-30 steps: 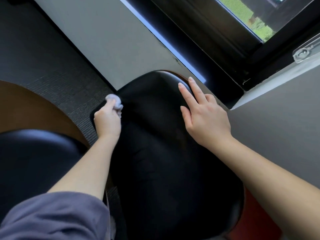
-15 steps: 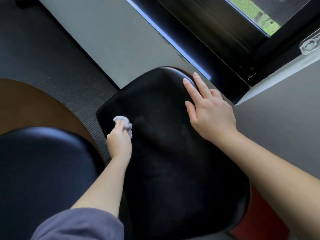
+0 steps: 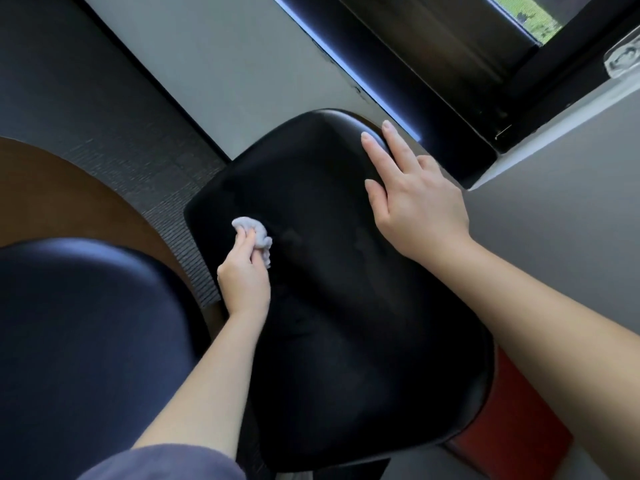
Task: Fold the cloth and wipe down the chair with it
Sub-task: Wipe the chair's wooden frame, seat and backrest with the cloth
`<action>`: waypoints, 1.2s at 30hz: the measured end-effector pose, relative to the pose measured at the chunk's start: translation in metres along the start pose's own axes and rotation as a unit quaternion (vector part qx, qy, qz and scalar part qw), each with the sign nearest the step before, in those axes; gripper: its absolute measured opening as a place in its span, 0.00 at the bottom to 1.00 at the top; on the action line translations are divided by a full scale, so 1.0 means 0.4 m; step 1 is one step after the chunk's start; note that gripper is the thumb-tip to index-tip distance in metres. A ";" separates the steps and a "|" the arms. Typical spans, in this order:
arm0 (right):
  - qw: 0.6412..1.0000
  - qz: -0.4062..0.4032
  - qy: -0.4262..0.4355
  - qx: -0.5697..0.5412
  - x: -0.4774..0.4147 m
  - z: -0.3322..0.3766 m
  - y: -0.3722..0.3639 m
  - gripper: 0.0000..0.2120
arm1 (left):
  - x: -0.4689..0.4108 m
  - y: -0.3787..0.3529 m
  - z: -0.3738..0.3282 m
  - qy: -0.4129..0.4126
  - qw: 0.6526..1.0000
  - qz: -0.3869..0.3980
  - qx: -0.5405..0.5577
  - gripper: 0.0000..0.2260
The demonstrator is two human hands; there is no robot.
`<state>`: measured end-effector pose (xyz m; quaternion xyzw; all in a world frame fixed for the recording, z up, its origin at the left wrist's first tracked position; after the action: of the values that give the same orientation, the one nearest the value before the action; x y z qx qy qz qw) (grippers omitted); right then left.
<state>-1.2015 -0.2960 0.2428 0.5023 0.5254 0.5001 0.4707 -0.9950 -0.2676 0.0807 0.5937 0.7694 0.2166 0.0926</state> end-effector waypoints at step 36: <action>0.999 0.044 0.009 -0.009 0.045 -0.022 0.012 0.26 | 0.203 -0.045 -0.170 -0.225 0.969 0.097 0.023 0.19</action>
<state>-1.2111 -0.2783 0.2483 0.5155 0.5026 0.5297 0.4483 -1.0605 -0.2091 0.1426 0.7008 0.6725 0.0674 0.2282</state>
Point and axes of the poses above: each hand's wrist, its own x-axis away from the middle knuckle, its own y-axis out of the back of the hand, z = x × y, the point moved 3 cm from there along -x, towards the middle knuckle, and after that the axes turned 5 degrees about z, right-handed, at the moved point
